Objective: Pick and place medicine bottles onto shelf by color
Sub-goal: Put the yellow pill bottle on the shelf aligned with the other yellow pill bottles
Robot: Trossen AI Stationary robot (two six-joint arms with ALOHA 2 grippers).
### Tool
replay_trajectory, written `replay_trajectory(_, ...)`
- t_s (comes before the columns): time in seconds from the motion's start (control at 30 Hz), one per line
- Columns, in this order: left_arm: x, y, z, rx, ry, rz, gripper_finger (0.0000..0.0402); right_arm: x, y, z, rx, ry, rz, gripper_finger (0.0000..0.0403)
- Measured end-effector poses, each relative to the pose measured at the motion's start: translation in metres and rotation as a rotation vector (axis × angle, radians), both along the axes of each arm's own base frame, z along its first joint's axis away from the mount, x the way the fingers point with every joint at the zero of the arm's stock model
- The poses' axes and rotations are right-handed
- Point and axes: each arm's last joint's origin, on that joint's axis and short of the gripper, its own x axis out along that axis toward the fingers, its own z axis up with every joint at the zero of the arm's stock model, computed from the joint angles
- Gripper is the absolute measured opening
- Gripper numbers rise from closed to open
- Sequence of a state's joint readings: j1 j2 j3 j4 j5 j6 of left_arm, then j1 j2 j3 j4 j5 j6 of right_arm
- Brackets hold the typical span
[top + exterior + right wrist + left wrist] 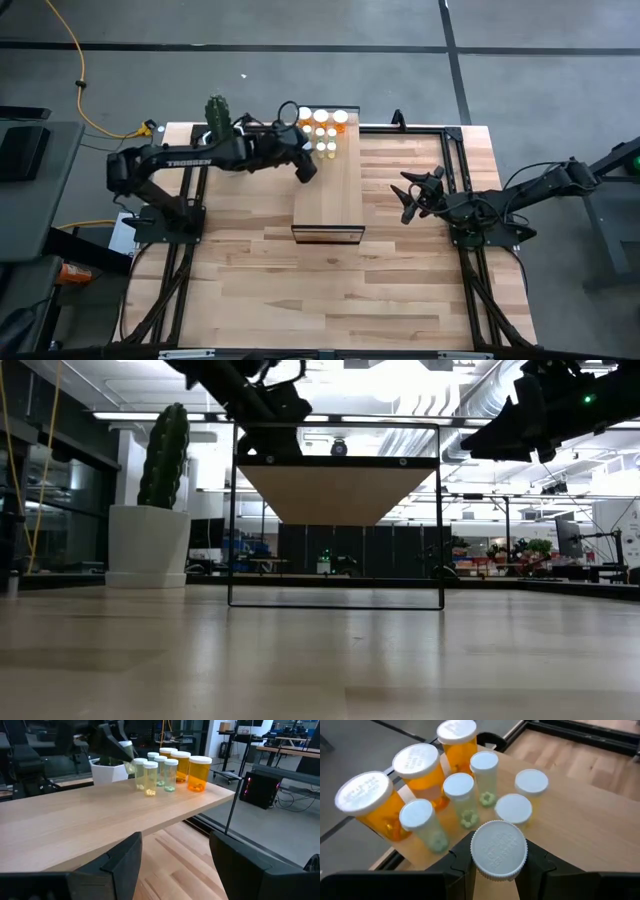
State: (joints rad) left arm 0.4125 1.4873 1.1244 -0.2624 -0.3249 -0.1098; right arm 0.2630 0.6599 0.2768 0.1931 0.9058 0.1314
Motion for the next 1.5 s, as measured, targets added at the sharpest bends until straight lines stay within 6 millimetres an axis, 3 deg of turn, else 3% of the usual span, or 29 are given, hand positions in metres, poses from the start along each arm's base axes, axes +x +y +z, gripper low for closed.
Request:
replay_trajectory(0.3,0.009,0.009,-0.009,-0.033,0.109,0.008,0.0090,0.000,0.000,0.000,-0.001,0.004,0.000,0.0225)
replay_trajectory(0.7,0.009,0.009,-0.011,-0.040,0.106,0.008,0.0092,0.000,0.000,0.000,0.000,0.003,0.000,0.0225)
replay_trajectory(1.5,0.008,0.008,-0.010,-0.040,0.122,-0.008,0.0177,0.000,0.000,0.000,0.000,0.002,0.000,0.0225)
